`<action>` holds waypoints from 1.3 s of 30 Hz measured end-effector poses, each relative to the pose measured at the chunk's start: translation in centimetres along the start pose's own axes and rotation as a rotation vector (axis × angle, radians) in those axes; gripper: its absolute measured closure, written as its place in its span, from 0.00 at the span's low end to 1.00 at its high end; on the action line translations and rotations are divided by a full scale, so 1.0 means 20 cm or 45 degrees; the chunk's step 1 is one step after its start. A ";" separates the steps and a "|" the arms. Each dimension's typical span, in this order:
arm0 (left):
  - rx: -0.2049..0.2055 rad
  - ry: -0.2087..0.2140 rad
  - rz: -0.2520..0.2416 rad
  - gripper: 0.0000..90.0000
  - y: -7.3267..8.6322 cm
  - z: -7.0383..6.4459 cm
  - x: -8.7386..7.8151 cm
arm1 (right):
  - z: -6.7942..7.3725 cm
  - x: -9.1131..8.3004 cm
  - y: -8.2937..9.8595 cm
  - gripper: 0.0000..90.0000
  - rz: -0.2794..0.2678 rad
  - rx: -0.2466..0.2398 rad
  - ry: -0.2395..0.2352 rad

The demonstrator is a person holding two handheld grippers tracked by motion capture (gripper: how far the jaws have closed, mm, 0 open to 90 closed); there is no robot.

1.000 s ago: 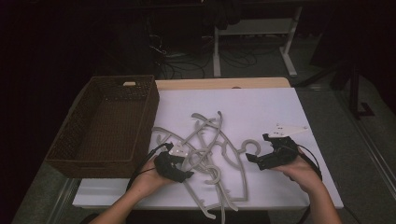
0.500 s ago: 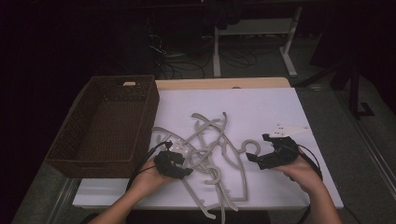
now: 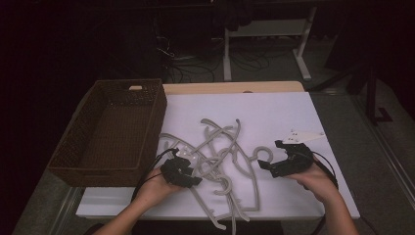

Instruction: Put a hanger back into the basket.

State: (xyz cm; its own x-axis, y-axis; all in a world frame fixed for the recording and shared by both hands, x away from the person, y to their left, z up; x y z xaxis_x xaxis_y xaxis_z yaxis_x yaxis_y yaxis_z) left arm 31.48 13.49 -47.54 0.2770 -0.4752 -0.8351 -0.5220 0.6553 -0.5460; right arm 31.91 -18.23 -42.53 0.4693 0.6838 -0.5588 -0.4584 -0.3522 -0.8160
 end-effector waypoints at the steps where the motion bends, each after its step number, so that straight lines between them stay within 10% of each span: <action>1: 0.003 0.003 0.006 0.60 0.00 0.00 0.00 | 0.00 0.00 0.00 0.04 -0.001 -0.001 0.000; 21: 0.007 0.128 -0.012 0.77 -0.01 -0.09 -0.06 | 0.00 -0.01 -0.01 0.04 -0.024 0.011 -0.008; 30: 0.091 0.101 -0.096 0.89 -0.07 -0.11 -0.12 | -0.01 -0.03 -0.01 0.04 -0.042 0.021 -0.003; 39: 0.052 0.070 -0.215 0.90 -0.16 -0.05 -0.23 | -0.03 -0.09 0.00 0.04 -0.082 0.039 0.039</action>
State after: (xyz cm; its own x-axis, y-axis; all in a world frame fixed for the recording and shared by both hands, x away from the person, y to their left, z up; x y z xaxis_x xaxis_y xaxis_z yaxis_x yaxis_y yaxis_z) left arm 31.07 12.88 -41.87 0.3132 -0.6112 -0.7269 -0.4382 0.5860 -0.6816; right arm 31.55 -19.88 -41.62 0.5214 0.6842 -0.5099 -0.4492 -0.2880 -0.8457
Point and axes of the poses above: each handheld gripper's, and its own axes: x roughly forward along the jaws, y roughly out of its underside, z roughly to its left, the point moved 4 cm from there along x, roughly forward along the jaws, and after that the axes turned 5 degrees about -y, right-handed, at the moved point
